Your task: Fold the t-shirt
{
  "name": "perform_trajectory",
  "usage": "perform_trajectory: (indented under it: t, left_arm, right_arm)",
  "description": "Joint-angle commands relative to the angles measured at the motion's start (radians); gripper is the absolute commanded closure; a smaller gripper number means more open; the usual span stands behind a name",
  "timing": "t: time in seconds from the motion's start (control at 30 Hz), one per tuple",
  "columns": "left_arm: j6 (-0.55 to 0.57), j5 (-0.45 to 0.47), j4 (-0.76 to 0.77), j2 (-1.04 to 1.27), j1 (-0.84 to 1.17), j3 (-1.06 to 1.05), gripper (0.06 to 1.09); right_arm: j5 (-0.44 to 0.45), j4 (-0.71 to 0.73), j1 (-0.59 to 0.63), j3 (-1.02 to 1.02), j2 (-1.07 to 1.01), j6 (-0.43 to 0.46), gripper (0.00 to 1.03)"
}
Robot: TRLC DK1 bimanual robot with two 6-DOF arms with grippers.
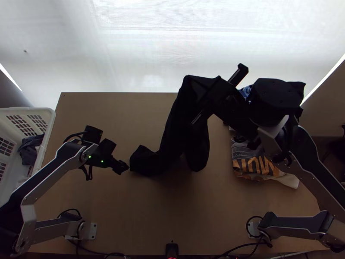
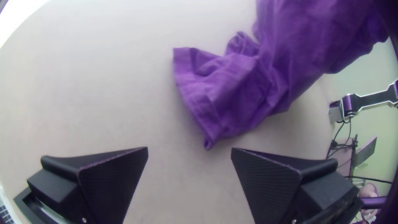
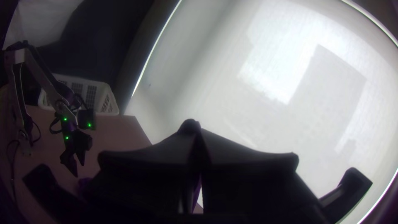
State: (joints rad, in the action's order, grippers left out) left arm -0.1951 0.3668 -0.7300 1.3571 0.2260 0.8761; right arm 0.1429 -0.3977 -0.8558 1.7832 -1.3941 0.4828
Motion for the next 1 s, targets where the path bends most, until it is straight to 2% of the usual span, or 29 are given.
perform_trajectory:
  t: [0.0,0.13,0.2,0.27,0.57,0.63,0.7,0.73,0.77,0.87,0.97]
  left_arm:
    - [-0.007,0.063,0.003,0.091,0.105,0.043,0.11]
    - [-0.029,0.069,-0.008,0.099,0.133,0.041,0.11]
    - [-0.043,0.09,-0.008,0.099,0.134,0.041,0.21]
    - [-0.049,0.095,0.004,0.1,0.138,0.038,0.26]
    - [-0.084,0.095,0.057,0.129,0.124,0.037,0.27]
    - [-0.087,0.095,0.083,0.151,0.111,0.034,0.44]
    - [-0.079,0.095,0.122,0.178,0.095,0.032,0.77]
    - [-0.075,0.095,0.141,0.194,0.084,0.032,0.89]
    - [-0.078,0.095,0.149,0.209,0.076,0.035,1.05]
    - [-0.087,0.087,0.126,0.195,0.041,0.043,1.05]
    - [-0.084,0.09,0.072,0.065,-0.022,0.073,1.05]
  right_arm:
    - [0.021,0.0,0.0,-0.007,-0.011,0.01,1.0]
    - [0.034,0.0,0.004,-0.004,-0.017,0.023,1.0]
    - [0.038,0.0,0.009,-0.002,-0.019,0.023,1.0]
    - [0.04,0.0,0.011,-0.002,-0.019,0.023,1.0]
    - [0.044,0.0,0.012,0.002,-0.016,0.023,1.0]
    - [0.044,-0.001,0.012,0.001,-0.014,0.023,1.0]
    - [0.046,-0.013,0.012,0.001,-0.013,0.022,1.0]
    - [0.05,-0.016,0.012,0.001,-0.011,0.02,1.0]
    - [0.052,-0.021,0.012,0.001,-0.008,0.019,1.0]
    - [0.055,-0.029,0.017,0.001,0.001,0.019,1.0]
    - [0.057,-0.055,0.047,0.007,0.007,-0.003,1.0]
